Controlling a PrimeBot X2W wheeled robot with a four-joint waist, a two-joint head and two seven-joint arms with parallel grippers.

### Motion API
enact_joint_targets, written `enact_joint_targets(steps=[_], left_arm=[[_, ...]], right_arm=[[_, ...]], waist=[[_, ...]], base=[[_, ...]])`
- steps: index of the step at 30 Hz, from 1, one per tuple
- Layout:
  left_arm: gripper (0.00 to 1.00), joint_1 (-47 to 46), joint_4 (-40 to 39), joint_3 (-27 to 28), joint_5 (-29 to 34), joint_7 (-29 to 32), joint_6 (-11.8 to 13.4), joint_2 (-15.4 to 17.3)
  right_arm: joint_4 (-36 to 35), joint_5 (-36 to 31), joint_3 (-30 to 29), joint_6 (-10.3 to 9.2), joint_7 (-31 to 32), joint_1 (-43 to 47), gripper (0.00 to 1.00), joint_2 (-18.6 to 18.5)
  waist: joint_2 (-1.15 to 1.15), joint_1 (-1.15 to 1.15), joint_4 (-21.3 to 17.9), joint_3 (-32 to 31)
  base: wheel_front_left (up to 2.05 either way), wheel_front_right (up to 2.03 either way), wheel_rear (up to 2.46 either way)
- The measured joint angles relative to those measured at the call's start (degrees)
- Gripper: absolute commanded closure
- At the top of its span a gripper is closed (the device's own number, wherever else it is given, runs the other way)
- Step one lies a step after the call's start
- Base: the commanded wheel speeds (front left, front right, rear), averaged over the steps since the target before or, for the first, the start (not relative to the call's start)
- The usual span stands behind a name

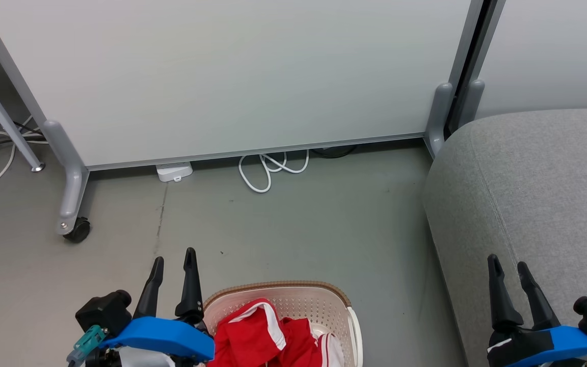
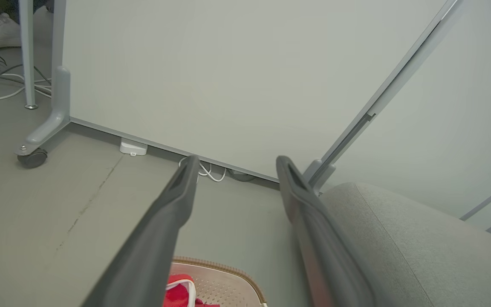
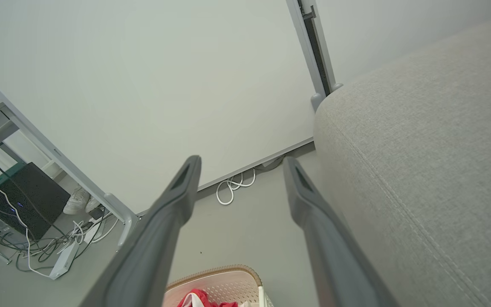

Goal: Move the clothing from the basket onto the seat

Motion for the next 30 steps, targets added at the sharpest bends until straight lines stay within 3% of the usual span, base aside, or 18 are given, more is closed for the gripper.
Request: enact_joint_targets(steps=[30], left_arm=[[0.0, -0.11, 1.03, -2.58, 8.53, -3.99, 0.67, 0.19]], right_arm=[[-1.62, -17.12, -0.59, 0.01, -1.98, 1.36, 0.0, -0.21]], waist=[[0.0, 0.0, 0.96, -0.29]], base=[[0.0, 0.0, 0.0]])
